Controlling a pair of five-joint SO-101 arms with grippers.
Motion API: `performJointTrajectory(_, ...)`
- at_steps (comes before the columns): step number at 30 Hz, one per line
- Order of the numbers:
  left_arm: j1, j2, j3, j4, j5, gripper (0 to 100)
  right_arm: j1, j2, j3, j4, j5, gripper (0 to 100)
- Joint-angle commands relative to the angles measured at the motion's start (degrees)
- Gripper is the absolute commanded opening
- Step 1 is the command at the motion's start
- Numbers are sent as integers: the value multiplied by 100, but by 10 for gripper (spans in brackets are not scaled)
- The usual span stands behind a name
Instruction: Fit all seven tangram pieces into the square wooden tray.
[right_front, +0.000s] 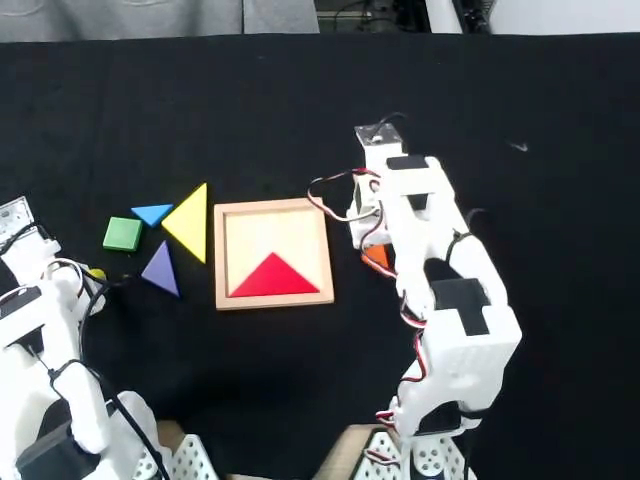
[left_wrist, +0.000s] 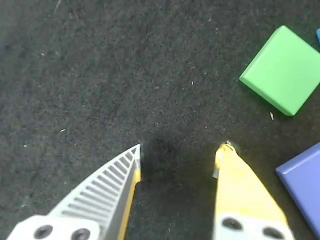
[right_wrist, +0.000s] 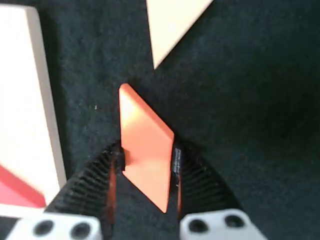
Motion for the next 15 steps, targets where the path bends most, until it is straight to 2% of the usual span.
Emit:
performJointTrajectory(1,66,-141,-13,-132,-35,241,-114,-532,-497,571,-18,11)
performJointTrajectory(6,66,-141,-13,-132,-35,241,-870,-1560,-593,958,-26,11)
performJointTrajectory(10,66,-141,-13,-132,-35,241,-1477,-1771,-655,958,-79,11)
performJointTrajectory(15,66,-141,-13,-132,-35,241,-1653,-1666,-760,914,-563,11)
